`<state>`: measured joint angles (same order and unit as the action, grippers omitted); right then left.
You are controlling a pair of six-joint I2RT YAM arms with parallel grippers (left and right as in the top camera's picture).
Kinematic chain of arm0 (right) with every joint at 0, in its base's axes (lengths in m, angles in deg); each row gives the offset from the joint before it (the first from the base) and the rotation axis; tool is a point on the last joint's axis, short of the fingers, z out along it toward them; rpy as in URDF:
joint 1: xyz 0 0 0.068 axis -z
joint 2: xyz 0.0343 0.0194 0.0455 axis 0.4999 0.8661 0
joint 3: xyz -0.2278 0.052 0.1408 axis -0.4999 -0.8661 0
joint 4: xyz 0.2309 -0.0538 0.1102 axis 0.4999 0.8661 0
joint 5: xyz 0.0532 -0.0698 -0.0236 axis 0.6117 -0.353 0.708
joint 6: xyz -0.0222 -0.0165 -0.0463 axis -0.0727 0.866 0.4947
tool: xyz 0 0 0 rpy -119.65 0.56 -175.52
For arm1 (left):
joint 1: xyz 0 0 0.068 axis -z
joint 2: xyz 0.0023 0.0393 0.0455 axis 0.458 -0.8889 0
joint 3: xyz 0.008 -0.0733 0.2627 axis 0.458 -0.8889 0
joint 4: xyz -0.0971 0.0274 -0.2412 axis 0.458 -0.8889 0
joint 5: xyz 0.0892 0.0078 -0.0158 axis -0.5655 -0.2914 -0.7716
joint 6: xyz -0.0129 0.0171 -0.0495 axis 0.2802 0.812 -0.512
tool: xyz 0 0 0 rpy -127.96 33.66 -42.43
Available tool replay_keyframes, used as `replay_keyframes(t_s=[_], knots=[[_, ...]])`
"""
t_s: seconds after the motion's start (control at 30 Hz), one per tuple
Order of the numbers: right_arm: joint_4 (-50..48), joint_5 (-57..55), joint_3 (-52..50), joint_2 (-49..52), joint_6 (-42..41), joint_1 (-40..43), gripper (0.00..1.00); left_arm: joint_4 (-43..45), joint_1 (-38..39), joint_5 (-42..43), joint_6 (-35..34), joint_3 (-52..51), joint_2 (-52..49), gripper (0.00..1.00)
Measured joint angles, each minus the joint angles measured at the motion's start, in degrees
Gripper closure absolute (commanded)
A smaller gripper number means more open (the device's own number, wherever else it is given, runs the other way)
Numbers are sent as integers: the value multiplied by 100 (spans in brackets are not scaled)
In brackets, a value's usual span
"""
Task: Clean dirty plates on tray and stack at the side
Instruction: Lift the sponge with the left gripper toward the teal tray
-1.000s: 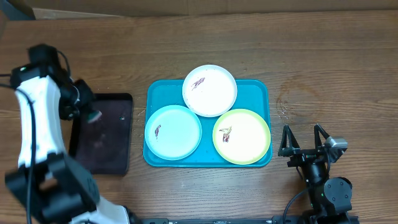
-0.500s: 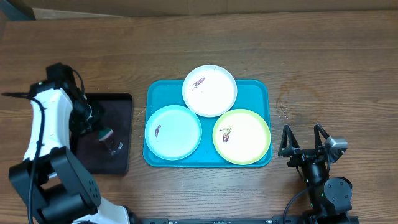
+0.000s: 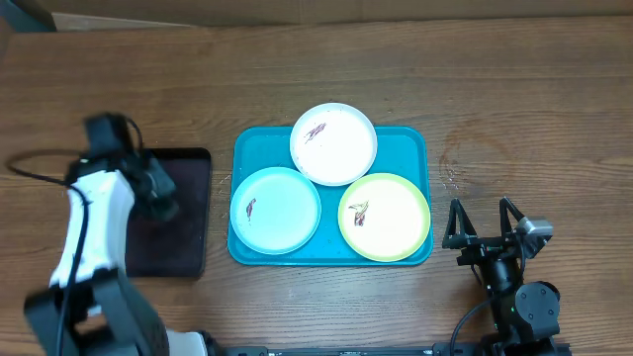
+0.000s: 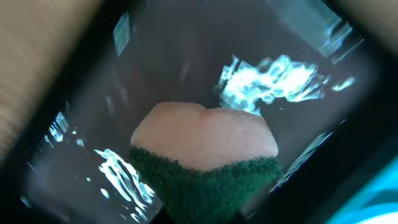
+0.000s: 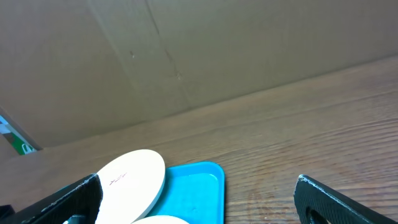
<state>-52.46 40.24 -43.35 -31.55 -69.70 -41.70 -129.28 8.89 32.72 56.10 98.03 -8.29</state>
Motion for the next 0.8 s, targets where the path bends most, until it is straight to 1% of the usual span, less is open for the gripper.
replay_keyframes(t_s=[0.07, 0.13, 0.27, 0.4, 0.47, 0.53, 0.63, 0.73, 0.8], knots=[[0, 0, 0, 0, 2, 0, 0, -240, 0, 66, 24, -42, -114, 96], [0, 0, 0, 0, 0, 0, 0, -702, 2, 146, 46, 186, -87, 96], [4, -2, 0, 0, 0, 0, 0, -1547, 2, 269, 103, 1172, 92, 96], [2, 0, 2, 0, 2, 0, 0, -2074, 42, 483, 247, 2175, 588, 96], [4, 0, 2, 0, 0, 0, 0, -2229, 125, 684, 299, 2402, 925, 96], [2, -2, 2, 0, 0, 0, 0, -2455, 308, 1071, 332, 2465, 1235, 96], [7, 0, 0, 0, 2, 0, 0, -2625, 638, 1561, 345, 2433, 1322, 96], [2, -2, 2, 0, 2, 0, 0, -2398, 1152, 1928, 343, 2083, 1279, 96], [0, -2, 2, 0, 2, 0, 0, -2026, 1576, 2087, 295, 1622, 1235, 96]])
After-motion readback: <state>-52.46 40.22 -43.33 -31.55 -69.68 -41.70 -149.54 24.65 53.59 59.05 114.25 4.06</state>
